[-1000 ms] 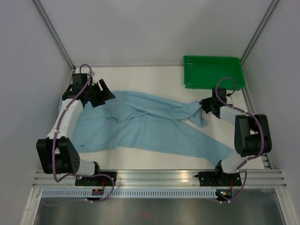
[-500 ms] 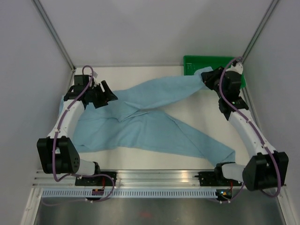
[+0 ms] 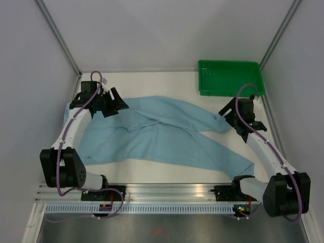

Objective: Fold and stack the trousers
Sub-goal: Flatten the trousers out

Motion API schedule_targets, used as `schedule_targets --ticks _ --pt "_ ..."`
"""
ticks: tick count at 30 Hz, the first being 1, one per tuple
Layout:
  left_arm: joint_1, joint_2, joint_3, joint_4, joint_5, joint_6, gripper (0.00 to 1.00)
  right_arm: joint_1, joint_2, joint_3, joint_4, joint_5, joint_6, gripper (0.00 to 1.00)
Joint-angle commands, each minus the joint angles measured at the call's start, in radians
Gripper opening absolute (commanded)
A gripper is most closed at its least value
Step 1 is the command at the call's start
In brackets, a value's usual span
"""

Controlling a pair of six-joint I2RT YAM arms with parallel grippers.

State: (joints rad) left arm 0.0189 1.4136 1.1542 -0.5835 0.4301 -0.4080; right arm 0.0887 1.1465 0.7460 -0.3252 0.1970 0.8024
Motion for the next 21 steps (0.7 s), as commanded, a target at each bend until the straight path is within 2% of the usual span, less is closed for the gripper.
schedule_targets --ticks 1,4,5,6,8,11,12,13,15,17,21 --pt "-0.043 0.008 0.016 -0.006 0.036 0.051 0.75 -0.046 -0.008 0.098 -0.072 0.044 0.026 0.9" --pt "-0.099 0.033 0.05 -0.045 0.0 0.063 0.75 -0.141 0.047 0.09 -0.017 -0.08 0.087 0.92" --pt "-0.131 0.039 0.055 -0.064 -0.011 0.058 0.75 -0.155 0.068 0.133 -0.034 -0.088 0.087 0.91" --pt "-0.148 0.044 0.061 -0.073 -0.022 0.054 0.75 -0.158 0.109 0.171 -0.096 -0.073 0.033 0.91" --pt "-0.19 0.047 0.062 -0.078 -0.051 0.035 0.75 -0.156 0.131 0.248 -0.106 -0.057 -0.047 0.84" --pt "-0.233 0.053 0.044 -0.059 -0.091 -0.006 0.74 -0.158 0.151 0.224 0.004 -0.126 -0.225 0.78" --pt "-0.241 0.057 0.041 -0.053 -0.094 -0.017 0.74 -0.156 0.163 0.213 0.038 -0.161 -0.267 0.8" --pt "-0.247 0.064 0.041 -0.05 -0.106 -0.029 0.74 -0.156 0.22 0.226 0.011 -0.166 -0.294 0.85" --pt "-0.263 0.082 0.044 -0.053 -0.128 -0.055 0.74 -0.158 0.287 0.237 -0.069 -0.179 -0.295 0.89" --pt "-0.266 0.093 0.027 -0.041 -0.169 -0.104 0.74 -0.159 0.341 0.193 -0.074 -0.191 -0.187 0.91" --pt "-0.267 0.079 -0.039 0.022 -0.179 -0.175 0.74 -0.158 0.294 0.017 0.114 -0.245 0.061 0.91"
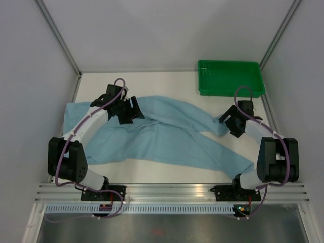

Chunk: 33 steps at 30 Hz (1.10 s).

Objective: Fold and stack the trousers
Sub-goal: Flatten the trousers out

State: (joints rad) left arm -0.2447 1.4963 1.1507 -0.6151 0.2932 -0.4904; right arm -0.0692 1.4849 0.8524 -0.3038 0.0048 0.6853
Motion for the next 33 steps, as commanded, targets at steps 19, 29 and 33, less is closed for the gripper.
schedule_targets --ticks 19,29,33 --pt "-0.004 -0.005 -0.006 0.023 -0.054 -0.068 0.74 0.0 0.082 -0.111 0.468 0.029 0.266 0.0" --pt "-0.004 0.018 -0.009 0.066 -0.049 -0.059 0.74 0.009 -0.435 0.169 0.311 0.124 -0.02 0.0" --pt "-0.004 0.077 0.044 0.058 -0.04 -0.039 0.74 0.009 -0.485 0.079 0.089 0.159 -0.009 0.01"
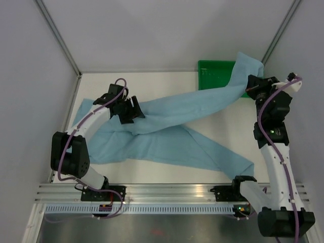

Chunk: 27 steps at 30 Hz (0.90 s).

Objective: Fold and stack the trousers
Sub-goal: Flatten the trousers out

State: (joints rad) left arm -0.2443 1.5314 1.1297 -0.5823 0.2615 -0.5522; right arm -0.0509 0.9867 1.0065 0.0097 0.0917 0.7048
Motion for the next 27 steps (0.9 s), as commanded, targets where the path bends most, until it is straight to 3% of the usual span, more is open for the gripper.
schedule_targets --ticks 1,6,7,10,16,20,24,27 --pt "-0.003 0.068 0.077 0.019 -0.008 0.037 0.75 -0.009 0.01 -0.159 -0.249 0.054 0.008 0.05" --pt "-0.004 0.099 0.136 0.006 0.005 0.066 0.75 -0.009 -0.032 -0.428 -0.315 0.025 0.077 0.3" --pt "-0.004 0.104 0.139 0.004 0.011 0.07 0.75 -0.01 -0.04 -0.487 -0.315 0.023 0.085 0.54" --pt "-0.004 0.107 0.154 -0.022 0.01 0.08 0.75 -0.015 -0.014 -0.459 -0.399 -0.006 0.075 0.83" --pt "0.039 0.108 0.17 -0.096 -0.243 0.057 0.75 -0.015 -0.026 -0.202 -0.531 -0.006 -0.014 0.85" --pt "0.187 0.122 0.133 -0.033 -0.213 0.003 0.7 -0.015 0.039 -0.042 -0.576 -0.079 -0.085 0.83" --pt "0.299 0.168 0.122 0.007 -0.254 -0.04 0.6 -0.015 0.108 -0.103 -0.475 -0.13 -0.122 0.7" --pt "0.347 0.199 0.093 0.038 -0.248 -0.081 0.51 -0.015 0.177 -0.166 -0.393 -0.156 -0.116 0.66"
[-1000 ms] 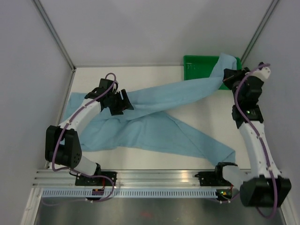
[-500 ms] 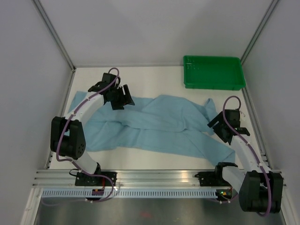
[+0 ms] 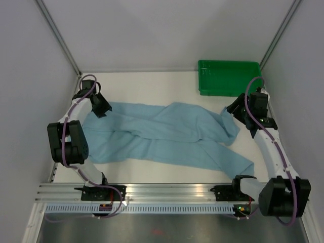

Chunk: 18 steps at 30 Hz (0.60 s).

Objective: Fold and stack the trousers
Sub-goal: Flatten the trousers out

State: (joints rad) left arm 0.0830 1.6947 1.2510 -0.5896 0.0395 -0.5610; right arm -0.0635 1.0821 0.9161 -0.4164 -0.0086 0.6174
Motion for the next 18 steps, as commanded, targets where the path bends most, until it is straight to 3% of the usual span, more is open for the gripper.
schedule_targets --ticks 1,4,5,9,18 --pt "0.037 0.051 -0.041 0.062 -0.021 -0.082 0.47 -0.002 0.126 -0.085 0.047 -0.056 -0.028 0.66" --pt "0.064 0.072 -0.084 0.129 0.023 -0.109 0.3 -0.002 0.189 -0.102 0.091 -0.047 -0.016 0.65" --pt "0.069 0.098 -0.079 0.131 0.023 -0.117 0.2 -0.002 0.199 -0.106 0.117 -0.047 -0.007 0.65" --pt "0.101 0.181 -0.039 0.123 0.004 -0.184 0.02 -0.002 0.271 -0.112 0.163 -0.03 0.01 0.69" --pt "0.173 0.322 0.105 0.073 0.014 -0.228 0.02 -0.002 0.496 0.013 0.142 0.039 0.01 0.72"
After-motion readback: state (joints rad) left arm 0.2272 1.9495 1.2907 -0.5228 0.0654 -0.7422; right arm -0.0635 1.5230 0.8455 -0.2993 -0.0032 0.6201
